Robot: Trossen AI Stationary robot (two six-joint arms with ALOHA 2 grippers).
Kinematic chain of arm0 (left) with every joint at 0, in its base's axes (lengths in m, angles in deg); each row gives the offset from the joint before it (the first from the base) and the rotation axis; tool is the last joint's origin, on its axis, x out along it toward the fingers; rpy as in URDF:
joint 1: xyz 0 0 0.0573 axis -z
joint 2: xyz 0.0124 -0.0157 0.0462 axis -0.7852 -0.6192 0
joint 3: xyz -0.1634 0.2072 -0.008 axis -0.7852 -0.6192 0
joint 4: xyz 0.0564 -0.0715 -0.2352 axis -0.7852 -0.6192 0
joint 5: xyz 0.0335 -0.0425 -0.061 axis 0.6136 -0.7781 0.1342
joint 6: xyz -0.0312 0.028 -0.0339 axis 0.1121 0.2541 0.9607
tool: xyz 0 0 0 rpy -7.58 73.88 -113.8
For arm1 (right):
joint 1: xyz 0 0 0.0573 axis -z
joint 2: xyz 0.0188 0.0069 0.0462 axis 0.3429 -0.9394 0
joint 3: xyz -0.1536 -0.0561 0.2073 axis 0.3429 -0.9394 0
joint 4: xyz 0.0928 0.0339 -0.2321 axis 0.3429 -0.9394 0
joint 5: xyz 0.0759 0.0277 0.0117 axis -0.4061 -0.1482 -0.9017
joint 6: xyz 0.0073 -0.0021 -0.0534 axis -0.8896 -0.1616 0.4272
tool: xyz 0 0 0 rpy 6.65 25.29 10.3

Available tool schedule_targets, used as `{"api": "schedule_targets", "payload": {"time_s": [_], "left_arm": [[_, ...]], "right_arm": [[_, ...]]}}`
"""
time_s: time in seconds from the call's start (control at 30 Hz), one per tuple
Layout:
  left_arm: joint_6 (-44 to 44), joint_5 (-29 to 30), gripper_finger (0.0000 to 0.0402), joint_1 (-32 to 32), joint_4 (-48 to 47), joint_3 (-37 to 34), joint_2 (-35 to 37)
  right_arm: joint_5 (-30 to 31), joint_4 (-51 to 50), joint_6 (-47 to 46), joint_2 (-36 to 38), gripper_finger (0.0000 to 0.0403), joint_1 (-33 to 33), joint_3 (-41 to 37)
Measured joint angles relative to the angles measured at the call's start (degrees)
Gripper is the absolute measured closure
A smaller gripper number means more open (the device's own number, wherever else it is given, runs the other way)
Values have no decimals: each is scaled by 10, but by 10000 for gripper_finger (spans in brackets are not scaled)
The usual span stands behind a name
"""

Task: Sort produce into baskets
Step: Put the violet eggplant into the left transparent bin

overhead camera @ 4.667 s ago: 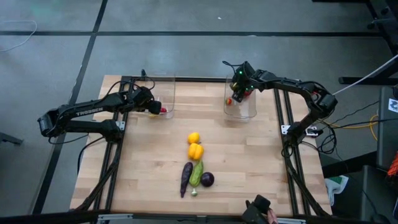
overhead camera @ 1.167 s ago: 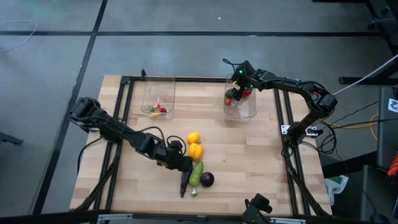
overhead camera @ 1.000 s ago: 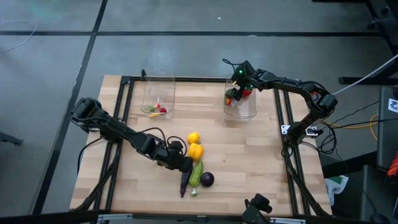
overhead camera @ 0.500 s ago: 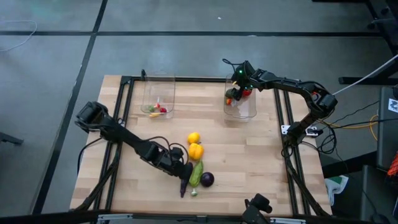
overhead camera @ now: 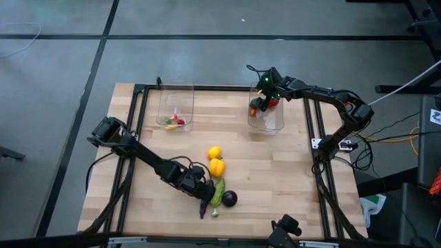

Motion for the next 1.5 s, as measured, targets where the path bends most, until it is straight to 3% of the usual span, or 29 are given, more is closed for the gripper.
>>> {"api": "schedule_targets", "payload": {"time_s": [0.7,1.03,1.5], "left_arm": [[11,2,82,-4,21,0,-14],[36,31,84,-11,15,0,-14],[35,32,191,-17,17,0,-14]], "right_arm": [[0,0,0,0,77,0,0],[0,0,0,0,77,0,0],[0,0,0,0,77,0,0]]}}
